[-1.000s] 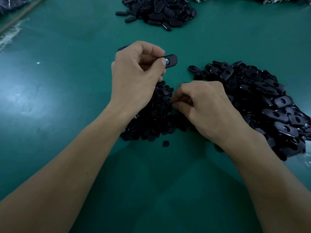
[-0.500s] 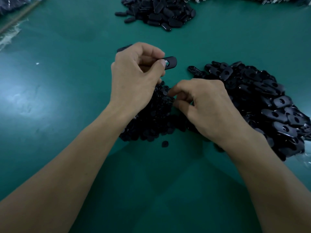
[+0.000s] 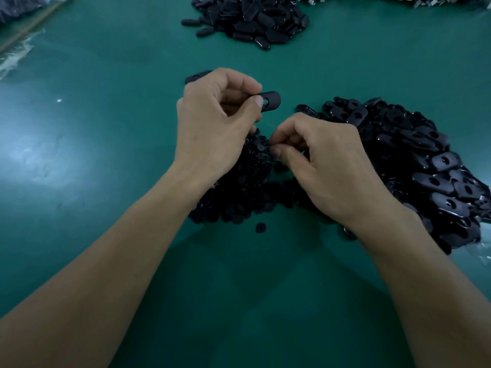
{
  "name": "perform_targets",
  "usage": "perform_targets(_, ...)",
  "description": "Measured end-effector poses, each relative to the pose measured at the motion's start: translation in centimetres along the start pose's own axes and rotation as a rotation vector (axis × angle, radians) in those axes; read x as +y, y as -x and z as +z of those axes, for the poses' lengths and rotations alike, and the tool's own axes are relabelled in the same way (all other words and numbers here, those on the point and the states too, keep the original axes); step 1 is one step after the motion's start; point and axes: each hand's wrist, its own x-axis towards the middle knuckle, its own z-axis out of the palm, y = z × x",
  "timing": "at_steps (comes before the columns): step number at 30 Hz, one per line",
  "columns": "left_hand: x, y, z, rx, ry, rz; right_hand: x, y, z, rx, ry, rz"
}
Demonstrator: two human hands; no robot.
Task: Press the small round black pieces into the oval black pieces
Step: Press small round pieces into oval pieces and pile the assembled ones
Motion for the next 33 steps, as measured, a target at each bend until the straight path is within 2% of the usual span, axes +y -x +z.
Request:
perform_targets(6, 0.13, 0.11, -0.07, -0.005, -0.021, 0.005, 0.1, -0.04, 0.05, 0.08, 0.039, -0.065)
perform_targets(18, 0.29, 0.25, 0.03, -0.025, -0.05, 0.015, 0.14, 0.06, 0.06, 0.142, -0.067, -0.041)
perform_targets(28, 0.4, 0.45, 0.08, -0.098, -0.11, 0.051, 0.24, -0.16, -0.26, 0.322, -0.081, -0.032)
perform_targets(33, 0.62, 0.82, 0.52, -0.143, -0.103, 0.095, 0.35, -0.23, -0.18, 0.331, -0.091, -0.01)
